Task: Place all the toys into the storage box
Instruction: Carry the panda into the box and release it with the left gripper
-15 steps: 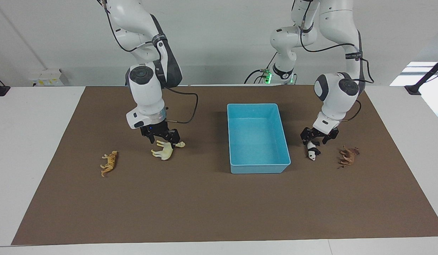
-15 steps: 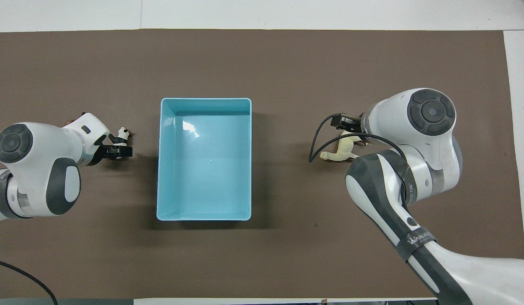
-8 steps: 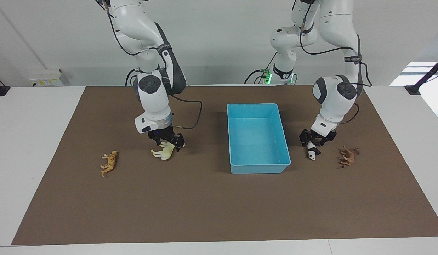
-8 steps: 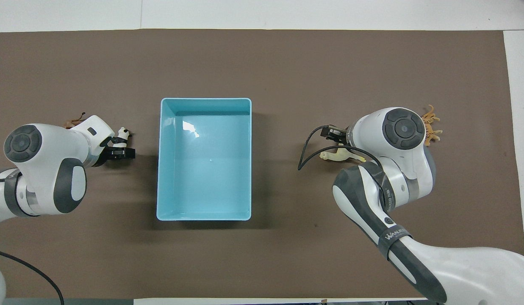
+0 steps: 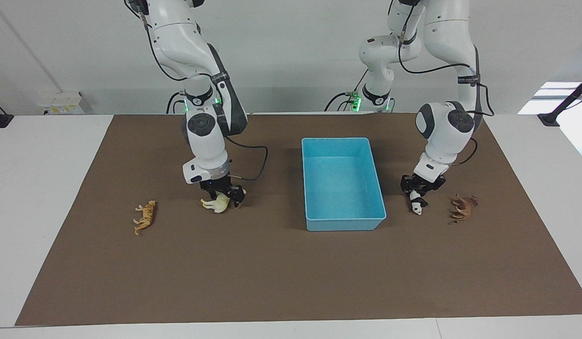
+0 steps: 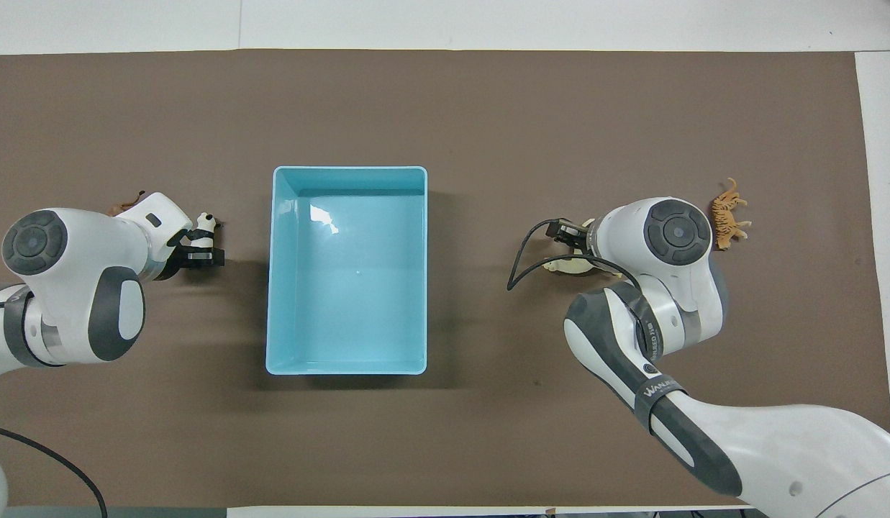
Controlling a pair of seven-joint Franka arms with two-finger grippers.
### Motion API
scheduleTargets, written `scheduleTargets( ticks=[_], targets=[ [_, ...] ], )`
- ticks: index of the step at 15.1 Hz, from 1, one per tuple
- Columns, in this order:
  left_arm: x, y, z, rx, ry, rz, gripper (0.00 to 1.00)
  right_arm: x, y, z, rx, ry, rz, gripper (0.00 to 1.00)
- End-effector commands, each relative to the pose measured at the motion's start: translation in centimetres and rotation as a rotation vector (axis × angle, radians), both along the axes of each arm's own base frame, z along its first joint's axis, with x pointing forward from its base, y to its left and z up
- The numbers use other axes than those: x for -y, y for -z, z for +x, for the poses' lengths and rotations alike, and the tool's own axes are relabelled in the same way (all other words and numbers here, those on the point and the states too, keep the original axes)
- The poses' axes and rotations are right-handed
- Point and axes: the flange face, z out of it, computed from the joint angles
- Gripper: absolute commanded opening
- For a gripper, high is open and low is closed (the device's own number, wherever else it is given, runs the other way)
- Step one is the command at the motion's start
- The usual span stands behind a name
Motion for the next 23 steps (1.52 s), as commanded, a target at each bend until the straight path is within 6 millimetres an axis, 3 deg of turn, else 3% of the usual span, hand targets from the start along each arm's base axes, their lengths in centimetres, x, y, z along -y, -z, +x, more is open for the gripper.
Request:
scheduleTargets(
  ticks=[1, 2, 6, 9, 11, 12, 13, 14, 15, 16, 18, 20, 22, 23],
  targets=[
    [0.8, -2.7, 1.3, -0.009, -0.025, 0.005, 0.1, 0.1, 0.1, 0.1, 0.013, 0.026, 0.009, 0.15],
    [1.8, -4.8, 1.9, -0.032, -0.024, 0.009, 0.1, 0.2, 0.1, 0.2, 0.013, 0.029, 0.009, 0.0],
    [7.9, -14.3, 3.1, -0.12, -0.106, 0.023, 0.11, 0.0, -0.3, 0.4, 0.013, 0.021, 0.008, 0.0],
    [13.4, -18.5, 1.1, -0.12, -0.188, 0.017, 0.12, 0.0, -2.4, 1.3, -0.026, 0.003, -0.016, 0.0],
    [19.1, -18.1, -1.3, -0.11, -0.221, 0.015, 0.12, -0.1, -6.3, 2.3, -0.06, -0.013, -0.036, 0.0],
    [21.0, -17.6, -2.6, -0.091, -0.234, 0.009, 0.13, 0.0, -7.7, 2.6, -0.073, -0.027, -0.043, 0.0],
    [22.4, -16.2, -4.3, -0.087, -0.225, 0.01, 0.17, 0.1, -9.8, 2.6, -0.075, -0.043, -0.047, 0.0],
    [23.2, -15.1, -5.7, -0.081, -0.21, 0.01, 0.33, 0.4, -11.6, 2.5, -0.077, -0.063, -0.051, 0.0],
    [23.0, -14.6, -6.3, -0.077, -0.208, 0.013, 0.7, 1.0, -13.6, 2.6, -0.074, -0.087, -0.054, 0.0],
    [22.9, -14.7, -6.2, -0.081, -0.208, 0.015, 1.0, 1.6, -15.6, 2.6, -0.078, -0.113, -0.058, 0.0],
    [22.5, -15.3, -6.2, -0.099, -0.21, 0.027, 1.0, 2.8, -19.1, 2.1, -0.072, -0.139, -0.06, 0.0],
    [20.9, -17.2, -5.6, -0.104, -0.22, 0.04, 1.0, 2.5, -21.6, 1.3, -0.08, -0.157, -0.065, 0.0],
    [16.9, -17.2, -3.6, -0.09, -0.187, 0.035, 1.0, 0.6, -23.8, 1.0, -0.09, -0.166, -0.063, 0.0],
    [13.6, -17.3, -2.2, -0.076, -0.148, 0.03, 1.0, -2.1, -24.7, 0.5, -0.085, -0.174, -0.06, 0.0]
  ],
)
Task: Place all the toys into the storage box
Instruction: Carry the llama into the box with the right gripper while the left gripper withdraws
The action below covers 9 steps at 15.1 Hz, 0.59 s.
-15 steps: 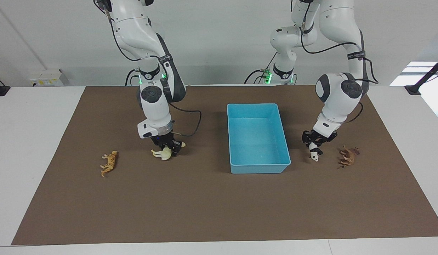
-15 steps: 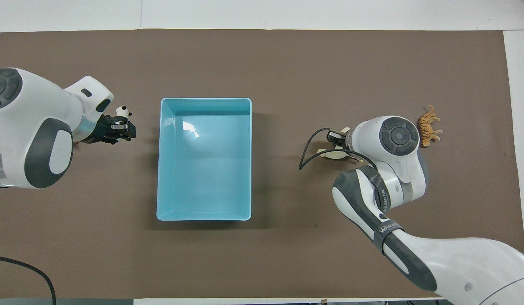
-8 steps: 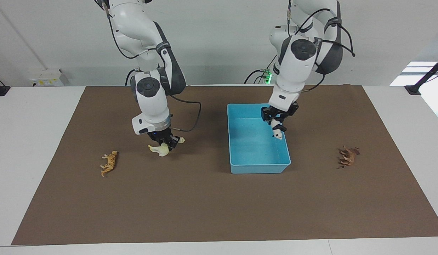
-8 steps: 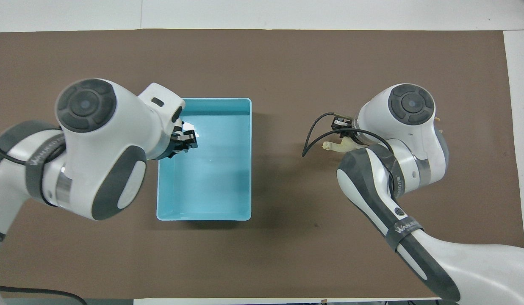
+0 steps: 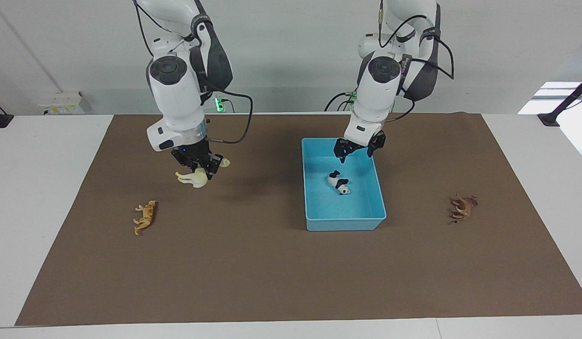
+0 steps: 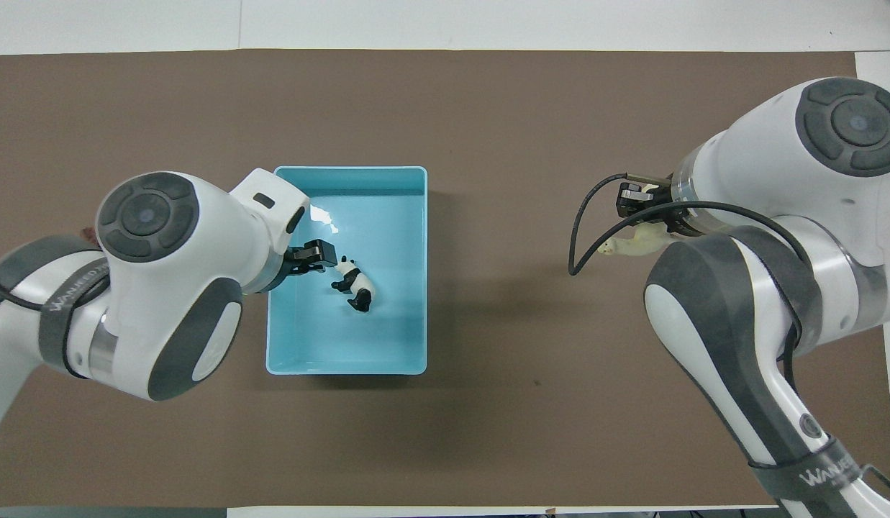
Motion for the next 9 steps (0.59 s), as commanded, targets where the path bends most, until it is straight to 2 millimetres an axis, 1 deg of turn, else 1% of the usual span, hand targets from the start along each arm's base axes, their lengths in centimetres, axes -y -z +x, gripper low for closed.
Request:
scheduleTargets(
  ticks=[1, 2, 3, 4, 5, 7, 8, 9],
  targets=[
    [-8.2, -0.5, 2.8, 0.029, 0.079, -0.002, 1.0, -6.5, -2.2, -1.1, 0.009, -0.016, 0.009, 0.0],
    [-11.1, -0.2, 3.6, 0.046, 0.116, -0.003, 1.0, -9.1, -2.2, -1.9, 0.013, -0.001, 0.014, 0.0],
    [-14.5, 0.1, 4.3, 0.064, 0.134, -0.001, 1.0, -11.8, -2.5, -2.6, 0.019, 0.022, 0.018, 0.0],
    [-17.6, 0.5, 5.0, 0.086, 0.163, 0.002, 1.0, -14.7, -1.8, -3.1, 0.007, 0.042, 0.013, 0.0],
    [-20.1, 1.3, 5.5, 0.103, 0.202, 0.009, 1.0, -17.5, -1.7, -3.6, 0.012, 0.054, 0.02, 0.0],
    [-23.9, 3.3, 6.6, 0.119, 0.27, 0.06, 1.0, -23.1, -0.4, -4.2, 0.016, 0.091, 0.032, 0.0],
    [-25.7, 4.2, 7.2, 0.135, 0.313, 0.102, 1.0, -25.5, 0.7, -4.7, 0.018, 0.075, 0.033, 0.0],
    [-27.8, 5.1, 7.6, 0.152, 0.327, 0.119, 1.0, -26.9, 1.9, -4.8, 0.036, 0.06, 0.045, 0.0]
  ],
)
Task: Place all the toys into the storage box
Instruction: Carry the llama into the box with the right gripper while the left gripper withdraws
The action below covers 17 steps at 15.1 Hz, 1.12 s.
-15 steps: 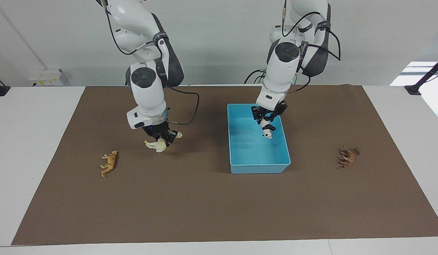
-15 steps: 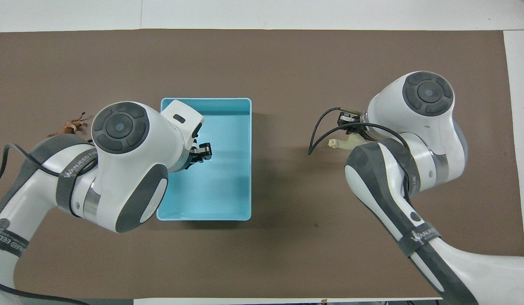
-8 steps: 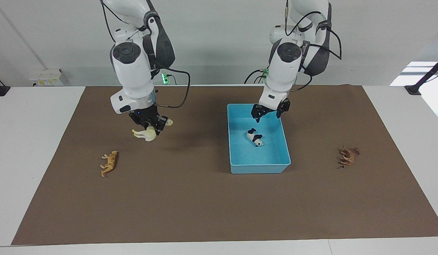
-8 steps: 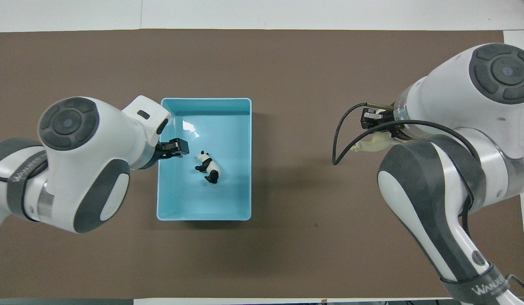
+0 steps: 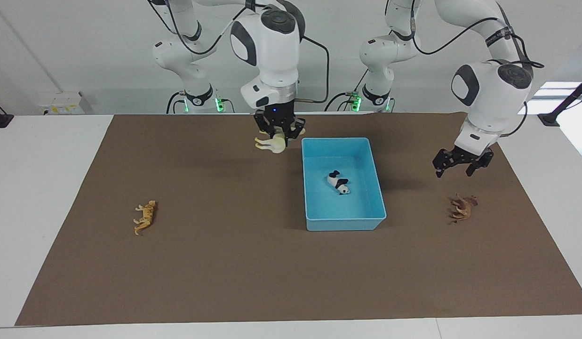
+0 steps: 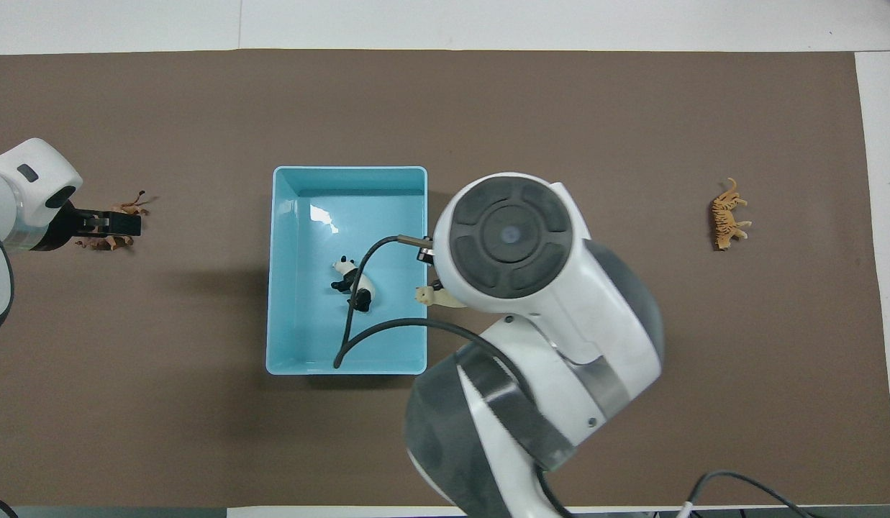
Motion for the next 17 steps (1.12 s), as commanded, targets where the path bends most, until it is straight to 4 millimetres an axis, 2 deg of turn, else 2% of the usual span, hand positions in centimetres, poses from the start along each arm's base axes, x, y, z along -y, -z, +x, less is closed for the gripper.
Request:
scheduleTargets(
  ticks=[1, 2, 3, 4, 6, 9, 10, 11, 13, 15, 17],
  targets=[
    [-3.6, 3.3, 1.1, 0.034, 0.073, 0.049, 1.0, -3.7, 3.4, 1.8, 0.027, 0.0, 0.021, 0.0],
    [-4.1, 3.7, 1.2, 0.045, 0.074, 0.051, 1.0, -5.1, 6.2, 2.0, 0.02, -0.018, 0.003, 0.0],
    [-6.1, 4.1, 0.8, 0.045, 0.066, 0.073, 1.0, -6.7, 9.4, 2.4, 0.031, -0.049, -0.03, 0.0],
    [-7.3, 4.2, 0.9, 0.056, 0.079, 0.098, 1.0, -8.4, 11.0, 2.8, 0.068, -0.072, -0.032, 0.0],
    [-7.6, 4.7, 1.4, 0.09, 0.073, 0.098, 1.0, -10.4, 12.7, 2.2, 0.093, -0.088, -0.017, 0.0],
    [-7.9, 7.3, 2.4, 0.132, 0.077, 0.085, 1.0, -10.6, 13.4, 1.9, 0.097, -0.089, -0.011, 0.0],
    [-8.0, 8.5, 2.8, 0.141, 0.079, 0.077, 1.0, -10.4, 13.8, 1.7, 0.092, -0.088, -0.019, 0.42],
    [-8.0, 9.2, 2.9, 0.138, 0.075, 0.072, 1.0, -10.3, 14.0, 1.5, 0.087, -0.083, -0.027, 0.99],
    [-8.0, 11.1, 2.9, 0.118, 0.061, 0.058, 1.0, -10.4, 13.6, 1.6, 0.088, -0.047, -0.02, 1.0],
    [-8.2, 11.3, 3.0, 0.126, 0.061, 0.058, 1.0, -10.6, 13.5, 1.4, 0.088, -0.03, -0.018, 1.0],
    [-8.5, 11.5, 2.8, 0.121, 0.056, 0.057, 1.0, -10.0, 13.3, 1.4, 0.062, -0.024, -0.057, 1.0]
  ],
)
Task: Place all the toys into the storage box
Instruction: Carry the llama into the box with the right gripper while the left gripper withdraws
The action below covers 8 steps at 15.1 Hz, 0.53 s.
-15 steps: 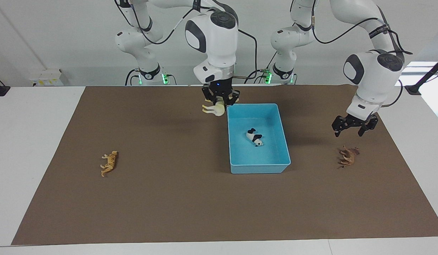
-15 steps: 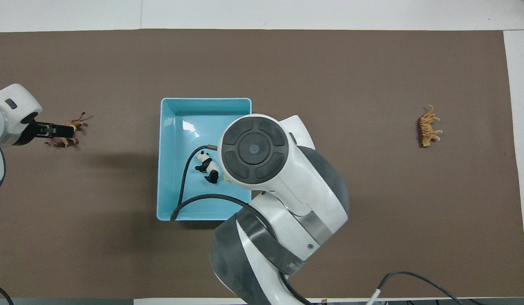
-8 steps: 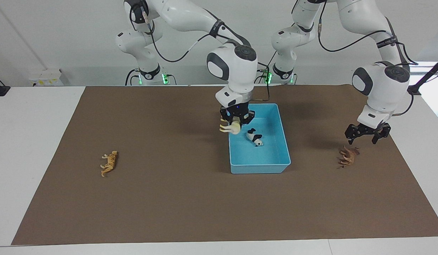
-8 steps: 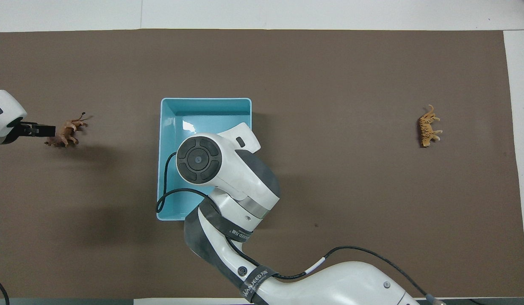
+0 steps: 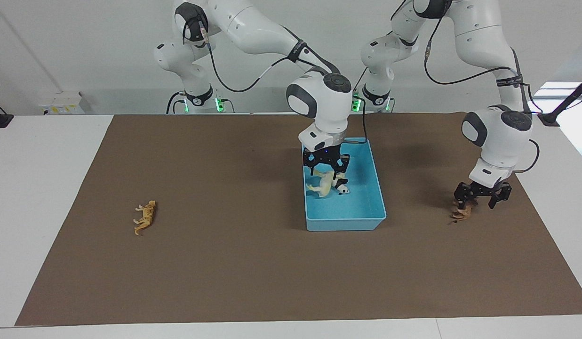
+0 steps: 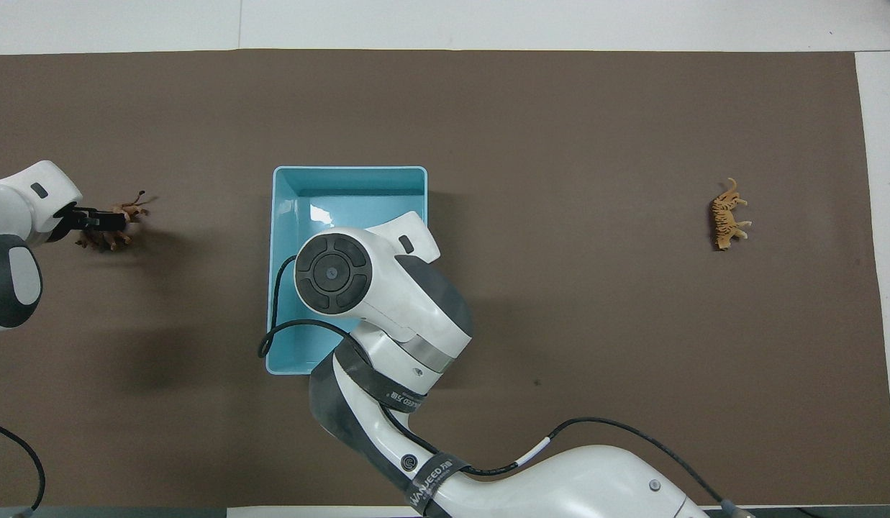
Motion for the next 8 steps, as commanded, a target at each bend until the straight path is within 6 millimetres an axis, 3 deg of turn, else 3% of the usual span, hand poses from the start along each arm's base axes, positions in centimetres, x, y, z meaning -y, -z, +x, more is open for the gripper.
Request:
scheduleTargets(
  ticks=[1, 2, 3, 6, 8],
  targets=[
    [-0.4, -0.1, -0.3, 0.012, -0.004, 0.014, 1.0, 1.4, -1.6, 0.8, -0.01, 0.034, -0.063, 1.0],
    [-0.3, 0.0, -0.3, 0.009, -0.004, 0.013, 1.0, 2.2, -3.9, 1.7, 0.004, 0.037, -0.052, 1.0],
    [-0.5, 0.4, -0.5, 0.001, -0.004, 0.013, 1.0, 4.3, -6.1, 3.2, 0.016, 0.039, -0.036, 1.0],
    [-0.4, 1.0, -1.0, -0.013, 0.0, 0.012, 1.0, 14.6, -12.1, 7.2, -0.008, -0.05, -0.067, 1.0],
    [-0.6, 1.3, -1.2, -0.019, -0.005, 0.011, 1.0, 21.4, -14.0, 9.0, -0.05, -0.156, -0.1, 1.0]
  ],
)
